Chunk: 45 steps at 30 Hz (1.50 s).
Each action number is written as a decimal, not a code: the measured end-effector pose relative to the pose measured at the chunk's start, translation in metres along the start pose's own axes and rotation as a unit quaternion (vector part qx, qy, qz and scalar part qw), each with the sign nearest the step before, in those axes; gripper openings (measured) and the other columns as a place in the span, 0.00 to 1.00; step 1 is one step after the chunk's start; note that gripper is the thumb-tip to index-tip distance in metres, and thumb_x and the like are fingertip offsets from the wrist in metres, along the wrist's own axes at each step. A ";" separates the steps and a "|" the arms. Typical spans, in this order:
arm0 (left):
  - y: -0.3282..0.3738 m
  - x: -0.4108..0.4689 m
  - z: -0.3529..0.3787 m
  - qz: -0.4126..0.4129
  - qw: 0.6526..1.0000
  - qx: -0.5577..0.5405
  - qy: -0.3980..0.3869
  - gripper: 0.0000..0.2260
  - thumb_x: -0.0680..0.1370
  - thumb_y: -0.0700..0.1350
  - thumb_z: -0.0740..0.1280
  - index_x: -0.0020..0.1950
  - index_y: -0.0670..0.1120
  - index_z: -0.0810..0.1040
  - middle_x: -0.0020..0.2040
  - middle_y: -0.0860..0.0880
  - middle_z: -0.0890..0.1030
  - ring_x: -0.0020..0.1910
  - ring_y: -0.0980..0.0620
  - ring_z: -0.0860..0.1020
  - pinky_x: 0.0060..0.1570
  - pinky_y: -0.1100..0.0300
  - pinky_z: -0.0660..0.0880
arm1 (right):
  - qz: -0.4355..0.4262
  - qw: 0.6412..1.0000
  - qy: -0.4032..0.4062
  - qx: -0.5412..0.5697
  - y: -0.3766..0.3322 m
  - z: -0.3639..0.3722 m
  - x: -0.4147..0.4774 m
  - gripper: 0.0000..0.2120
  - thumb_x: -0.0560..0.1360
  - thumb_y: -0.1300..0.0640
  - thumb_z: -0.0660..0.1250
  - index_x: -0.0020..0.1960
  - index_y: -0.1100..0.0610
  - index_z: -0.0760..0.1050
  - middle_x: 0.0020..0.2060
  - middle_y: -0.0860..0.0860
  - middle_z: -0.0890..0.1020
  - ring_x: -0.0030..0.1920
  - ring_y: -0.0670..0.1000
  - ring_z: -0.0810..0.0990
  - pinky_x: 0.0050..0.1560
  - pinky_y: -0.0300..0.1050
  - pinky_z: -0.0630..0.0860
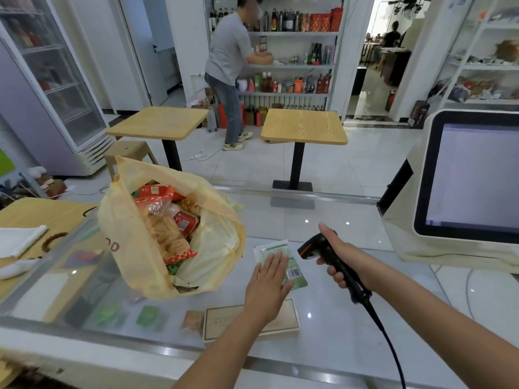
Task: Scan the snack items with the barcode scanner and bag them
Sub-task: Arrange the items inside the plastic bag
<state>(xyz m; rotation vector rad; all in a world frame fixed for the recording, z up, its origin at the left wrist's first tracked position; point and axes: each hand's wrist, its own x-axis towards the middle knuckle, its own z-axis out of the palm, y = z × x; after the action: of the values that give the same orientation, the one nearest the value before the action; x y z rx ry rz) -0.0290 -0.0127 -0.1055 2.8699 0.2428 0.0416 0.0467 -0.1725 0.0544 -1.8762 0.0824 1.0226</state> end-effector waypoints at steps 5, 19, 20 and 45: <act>-0.012 0.004 -0.009 0.026 1.000 -0.003 -0.013 0.49 0.61 0.69 0.17 0.77 0.50 0.39 0.78 0.54 0.41 0.76 0.55 0.40 0.73 0.57 0.40 | -0.011 0.999 0.022 -0.027 -0.018 0.002 -0.030 0.37 0.71 0.27 0.57 0.48 0.62 0.75 0.24 0.51 0.71 0.21 0.48 0.68 0.22 0.37 0.67; -0.050 0.016 -0.013 0.032 0.999 -0.043 -0.004 0.51 0.60 0.69 0.16 0.78 0.50 0.41 0.78 0.53 0.43 0.77 0.55 0.41 0.74 0.55 0.42 | -0.001 0.998 0.048 -0.045 -0.038 0.015 -0.044 0.35 0.71 0.28 0.57 0.47 0.62 0.74 0.24 0.51 0.70 0.21 0.49 0.66 0.22 0.37 0.65; -0.049 0.016 -0.013 0.032 0.998 -0.046 -0.002 0.51 0.59 0.69 0.16 0.78 0.50 0.41 0.78 0.53 0.43 0.77 0.55 0.41 0.74 0.55 0.42 | 0.000 0.998 0.048 -0.044 -0.039 0.016 -0.043 0.35 0.71 0.28 0.57 0.47 0.62 0.74 0.24 0.51 0.70 0.21 0.49 0.66 0.22 0.37 0.65; -0.042 -0.008 -0.025 0.088 0.989 -0.082 0.090 0.30 0.71 0.63 0.64 0.69 0.51 0.67 0.63 0.50 0.78 0.61 0.50 0.78 0.57 0.54 0.75 | -0.065 0.904 0.351 -0.237 0.034 0.035 0.064 0.36 0.76 0.34 0.55 0.63 0.66 0.70 0.55 0.60 0.77 0.55 0.60 0.76 0.51 0.52 0.72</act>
<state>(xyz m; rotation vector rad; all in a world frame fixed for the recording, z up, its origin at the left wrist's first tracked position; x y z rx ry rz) -0.0452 0.0323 -0.0925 2.7150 0.0171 0.3385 0.0512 -0.1412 -0.0191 -2.5848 0.1343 0.2312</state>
